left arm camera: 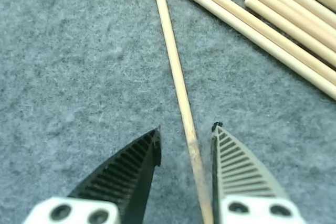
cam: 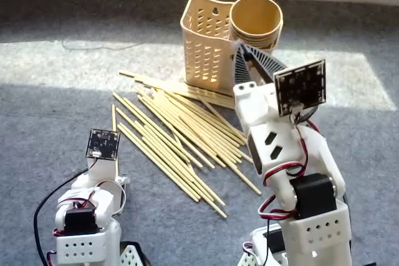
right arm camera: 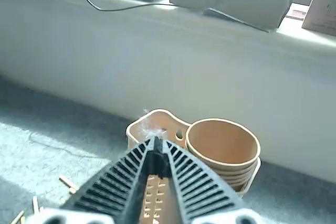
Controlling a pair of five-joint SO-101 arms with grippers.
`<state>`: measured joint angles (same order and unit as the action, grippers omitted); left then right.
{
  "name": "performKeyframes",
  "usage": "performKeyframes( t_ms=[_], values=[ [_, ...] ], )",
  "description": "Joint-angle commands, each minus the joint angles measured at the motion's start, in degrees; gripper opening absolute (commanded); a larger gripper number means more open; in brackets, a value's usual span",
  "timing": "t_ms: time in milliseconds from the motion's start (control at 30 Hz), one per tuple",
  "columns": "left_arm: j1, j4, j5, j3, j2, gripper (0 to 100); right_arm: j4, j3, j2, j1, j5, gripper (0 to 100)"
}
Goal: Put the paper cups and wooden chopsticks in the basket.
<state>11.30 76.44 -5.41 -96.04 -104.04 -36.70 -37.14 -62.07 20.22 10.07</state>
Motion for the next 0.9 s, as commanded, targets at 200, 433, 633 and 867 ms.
performKeyframes(
  t_ms=[200, 433, 633, 867],
  values=[
    [0.57, 0.44, 0.35, -1.1, -0.22, 16, -3.3, -10.15, -1.98, 6.11, -0.44, 0.5],
    [0.57, 0.44, 0.35, -1.1, -0.22, 16, -7.43, -12.88, 3.03, 7.43, -0.26, 1.3],
    [0.57, 0.44, 0.35, -1.1, -0.22, 16, -14.02, -5.41, 18.33, 9.98, -0.35, 1.5],
    [0.57, 0.44, 0.35, -1.1, -0.22, 16, -16.4, 3.38, 33.27, 12.62, -0.18, 3.0]
  ],
)
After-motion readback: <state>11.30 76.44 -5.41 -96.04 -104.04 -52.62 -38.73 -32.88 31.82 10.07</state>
